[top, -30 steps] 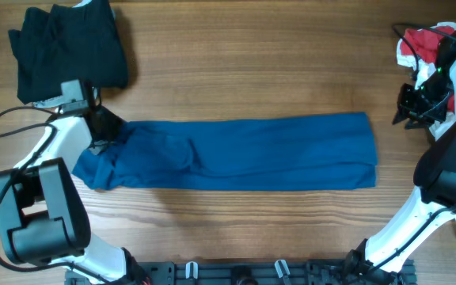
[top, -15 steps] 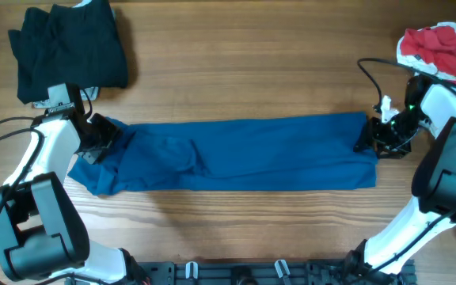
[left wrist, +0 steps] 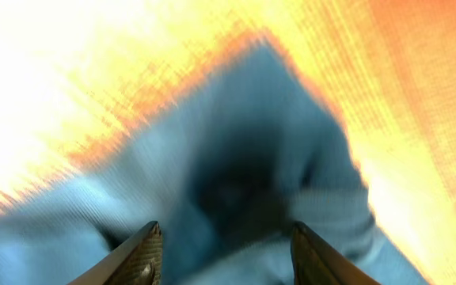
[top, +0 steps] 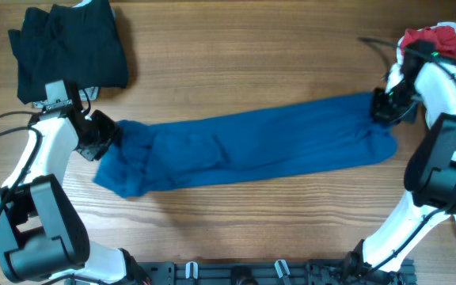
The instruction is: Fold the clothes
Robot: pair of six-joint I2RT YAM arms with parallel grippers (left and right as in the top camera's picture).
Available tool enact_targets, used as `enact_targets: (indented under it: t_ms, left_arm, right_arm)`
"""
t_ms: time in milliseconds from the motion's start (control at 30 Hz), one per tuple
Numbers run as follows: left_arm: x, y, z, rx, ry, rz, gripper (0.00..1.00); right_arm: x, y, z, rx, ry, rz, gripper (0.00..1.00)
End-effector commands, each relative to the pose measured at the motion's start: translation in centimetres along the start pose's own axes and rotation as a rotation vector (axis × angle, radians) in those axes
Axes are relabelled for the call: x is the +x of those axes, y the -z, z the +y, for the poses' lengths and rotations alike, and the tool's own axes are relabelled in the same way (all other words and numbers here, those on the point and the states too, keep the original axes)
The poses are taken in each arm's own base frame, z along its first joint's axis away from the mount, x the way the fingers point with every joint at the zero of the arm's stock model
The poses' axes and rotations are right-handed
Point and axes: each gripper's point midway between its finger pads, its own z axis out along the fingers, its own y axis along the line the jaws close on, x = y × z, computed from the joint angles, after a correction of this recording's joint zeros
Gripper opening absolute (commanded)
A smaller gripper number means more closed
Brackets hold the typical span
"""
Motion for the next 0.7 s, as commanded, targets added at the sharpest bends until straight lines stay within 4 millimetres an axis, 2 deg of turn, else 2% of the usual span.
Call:
enact_targets:
  t_ms: [0, 33, 100, 167, 233, 267, 333, 433, 567, 633, 667]
  left_arm:
    - [-0.9, 1.5, -1.5, 0.055, -0.036, -0.030, 0.53]
    - [-0.8, 1.5, -1.4, 0.052, -0.036, -0.025, 0.53]
    - [-0.2, 1.5, -1.7, 0.069, -0.035, 0.002, 0.53]
    - [0.0, 1.5, -1.9, 0.080, -0.035, 0.013, 0.53]
    - [0.2, 1.5, -1.8, 0.077, -0.033, 0.024, 0.53]
    - [0.4, 1.5, -1.6, 0.073, -0.031, 0.031, 0.53]
    - [0.4, 1.5, -1.6, 0.071, -0.031, 0.033, 0.53]
    - [0.5, 1.5, -1.6, 0.070, -0.030, 0.035, 0.54]
    - [0.5, 1.5, -1.6, 0.069, -0.034, 0.035, 0.54]
    - [0.5, 1.5, -1.6, 0.069, -0.033, 0.035, 0.54]
    - [0.5, 1.5, -1.6, 0.069, -0.034, 0.035, 0.54]
  right_arm:
    - [-2.5, 3.1, -3.7, 0.109, -0.096, -0.075, 0.04]
    - [-1.9, 3.2, -3.3, 0.109, -0.059, -0.049, 0.04]
    - [-0.7, 3.1, -1.1, 0.110, 0.027, 0.002, 0.04]
    - [0.0, 3.1, 2.4, 0.101, 0.101, 0.018, 0.04]
    - [0.9, 3.0, 6.7, 0.059, 0.194, 0.031, 0.04]
    - [1.8, 2.9, 9.4, 0.045, 0.257, 0.041, 0.04]
    - [3.3, 2.9, 13.3, 0.045, 0.321, 0.044, 0.05]
    - [5.6, 2.7, 18.5, 0.042, 0.416, 0.039, 0.07]
    - [8.4, 2.6, 22.6, 0.039, 0.527, 0.037, 0.10]
    - [9.2, 2.6, 23.6, 0.036, 0.560, 0.039, 0.14]
    - [9.9, 2.6, 24.5, -0.002, 0.581, 0.056, 0.30]
